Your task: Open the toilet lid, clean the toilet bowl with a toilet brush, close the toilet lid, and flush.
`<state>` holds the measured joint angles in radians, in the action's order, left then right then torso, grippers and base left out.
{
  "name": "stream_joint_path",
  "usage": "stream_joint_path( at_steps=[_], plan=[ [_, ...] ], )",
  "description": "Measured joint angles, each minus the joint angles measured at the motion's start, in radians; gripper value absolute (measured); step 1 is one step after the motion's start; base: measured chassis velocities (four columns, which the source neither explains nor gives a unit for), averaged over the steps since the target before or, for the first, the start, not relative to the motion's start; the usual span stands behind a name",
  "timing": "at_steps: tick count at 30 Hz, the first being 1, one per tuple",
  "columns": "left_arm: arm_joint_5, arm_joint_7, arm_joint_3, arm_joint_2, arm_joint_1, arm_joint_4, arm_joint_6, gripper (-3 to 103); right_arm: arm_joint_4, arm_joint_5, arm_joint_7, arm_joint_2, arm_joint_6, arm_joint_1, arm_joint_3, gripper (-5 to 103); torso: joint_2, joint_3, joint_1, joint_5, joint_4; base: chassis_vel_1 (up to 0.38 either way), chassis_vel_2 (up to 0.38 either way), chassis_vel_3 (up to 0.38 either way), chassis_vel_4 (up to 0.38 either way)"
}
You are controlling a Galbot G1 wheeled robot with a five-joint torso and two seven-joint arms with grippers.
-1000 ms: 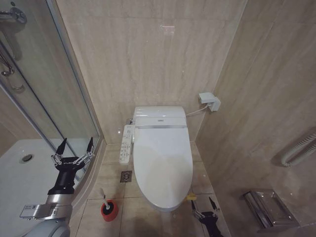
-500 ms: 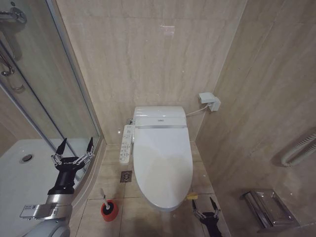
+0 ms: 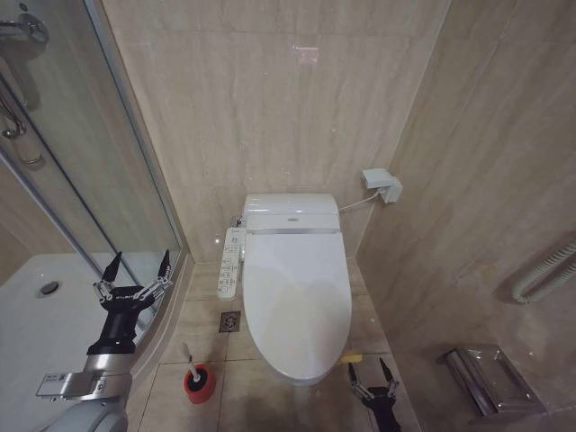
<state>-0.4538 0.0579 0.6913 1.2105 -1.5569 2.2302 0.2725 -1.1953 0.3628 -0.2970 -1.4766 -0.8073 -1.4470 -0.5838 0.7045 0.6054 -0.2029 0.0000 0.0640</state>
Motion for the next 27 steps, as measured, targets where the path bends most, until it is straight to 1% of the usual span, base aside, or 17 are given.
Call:
stream_joint_path(
  at_steps=[3, 15, 27],
  plan=[
    [0.000, 0.000, 0.000, 0.000, 0.000, 0.000, 0.000, 100, 0.012, 0.002, -0.007, -0.006, -0.016, 0.004, 0.000, 100, 0.000, 0.000, 0.000, 0.0000, 0.0000, 0.000, 0.000, 0.000, 0.000],
    [0.000, 0.000, 0.000, 0.000, 0.000, 0.000, 0.000, 100, 0.013, -0.001, -0.002, 0.010, -0.013, 0.025, -0.005, 100, 0.000, 0.000, 0.000, 0.0000, 0.0000, 0.000, 0.000, 0.000, 0.000],
    [0.000, 0.000, 0.000, 0.000, 0.000, 0.000, 0.000, 100, 0.046, -0.040, 0.000, 0.007, -0.015, 0.053, -0.006, 100, 0.000, 0.000, 0.000, 0.0000, 0.0000, 0.000, 0.000, 0.000, 0.000]
  ],
)
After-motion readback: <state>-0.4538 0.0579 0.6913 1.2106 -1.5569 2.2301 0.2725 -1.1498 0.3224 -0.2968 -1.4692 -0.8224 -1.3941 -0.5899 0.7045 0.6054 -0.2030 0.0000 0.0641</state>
